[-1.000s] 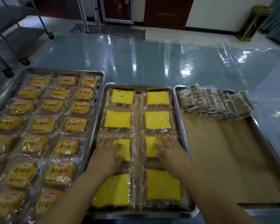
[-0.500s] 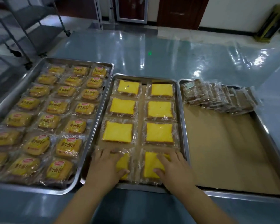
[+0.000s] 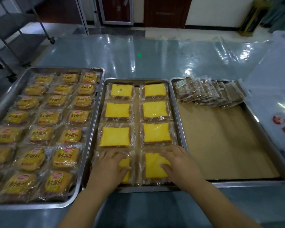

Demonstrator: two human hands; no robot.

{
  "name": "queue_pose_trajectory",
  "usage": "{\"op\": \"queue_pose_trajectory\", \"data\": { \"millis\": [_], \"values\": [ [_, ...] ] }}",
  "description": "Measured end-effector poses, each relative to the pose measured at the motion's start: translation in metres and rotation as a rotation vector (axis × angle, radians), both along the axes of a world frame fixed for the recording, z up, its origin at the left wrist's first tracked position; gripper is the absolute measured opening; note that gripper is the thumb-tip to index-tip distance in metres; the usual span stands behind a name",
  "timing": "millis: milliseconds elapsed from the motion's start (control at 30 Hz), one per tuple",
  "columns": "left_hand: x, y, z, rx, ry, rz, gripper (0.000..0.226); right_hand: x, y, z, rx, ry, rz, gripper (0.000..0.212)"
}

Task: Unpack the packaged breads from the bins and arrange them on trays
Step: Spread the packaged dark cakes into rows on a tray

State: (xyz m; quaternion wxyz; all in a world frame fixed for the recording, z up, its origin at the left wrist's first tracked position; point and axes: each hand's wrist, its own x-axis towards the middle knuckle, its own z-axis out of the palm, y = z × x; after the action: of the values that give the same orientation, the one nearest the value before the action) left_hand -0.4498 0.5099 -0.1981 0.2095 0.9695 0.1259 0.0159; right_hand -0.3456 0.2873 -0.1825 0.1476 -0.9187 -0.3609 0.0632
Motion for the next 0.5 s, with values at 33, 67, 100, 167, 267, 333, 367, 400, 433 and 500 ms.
{"op": "queue_pose_trajectory", "data": {
  "millis": [33, 67, 100, 167, 267, 333, 367, 400, 433, 500],
  "values": [
    [0.005, -0.001, 0.003, -0.013, -0.025, -0.008, 0.039, 0.002, -0.002, 0.005, 0.043, -0.01, -0.019, 0.034],
    [0.01, -0.002, 0.006, -0.031, -0.052, -0.014, 0.036, 0.004, -0.006, 0.009, 0.081, -0.02, -0.043, 0.031],
    [0.016, -0.003, 0.009, -0.053, -0.077, -0.02, 0.033, 0.008, -0.01, 0.014, 0.111, -0.026, -0.067, 0.027],
    [0.029, -0.009, 0.014, -0.09, -0.098, -0.027, 0.03, 0.019, -0.019, 0.021, 0.151, -0.026, -0.103, 0.02],
    [0.052, -0.025, 0.021, -0.103, -0.122, -0.026, 0.025, 0.042, -0.04, 0.027, 0.176, -0.029, -0.144, 0.015],
    [0.07, -0.039, 0.023, -0.116, -0.129, -0.024, 0.025, 0.061, -0.058, 0.028, 0.205, -0.019, -0.189, 0.015],
    [0.08, -0.046, 0.024, -0.119, -0.124, -0.026, 0.026, 0.072, -0.068, 0.027, 0.217, -0.014, -0.213, 0.016],
    [0.09, -0.054, 0.025, -0.12, -0.121, -0.031, 0.026, 0.083, -0.078, 0.025, 0.208, -0.008, -0.24, 0.018],
    [0.1, -0.062, 0.025, -0.125, -0.127, -0.039, 0.025, 0.094, -0.088, 0.024, 0.185, -0.001, -0.271, 0.02],
    [0.121, -0.08, 0.026, -0.143, -0.14, -0.044, 0.023, 0.118, -0.108, 0.022, 0.155, 0.022, -0.32, 0.023]
  ]
}}
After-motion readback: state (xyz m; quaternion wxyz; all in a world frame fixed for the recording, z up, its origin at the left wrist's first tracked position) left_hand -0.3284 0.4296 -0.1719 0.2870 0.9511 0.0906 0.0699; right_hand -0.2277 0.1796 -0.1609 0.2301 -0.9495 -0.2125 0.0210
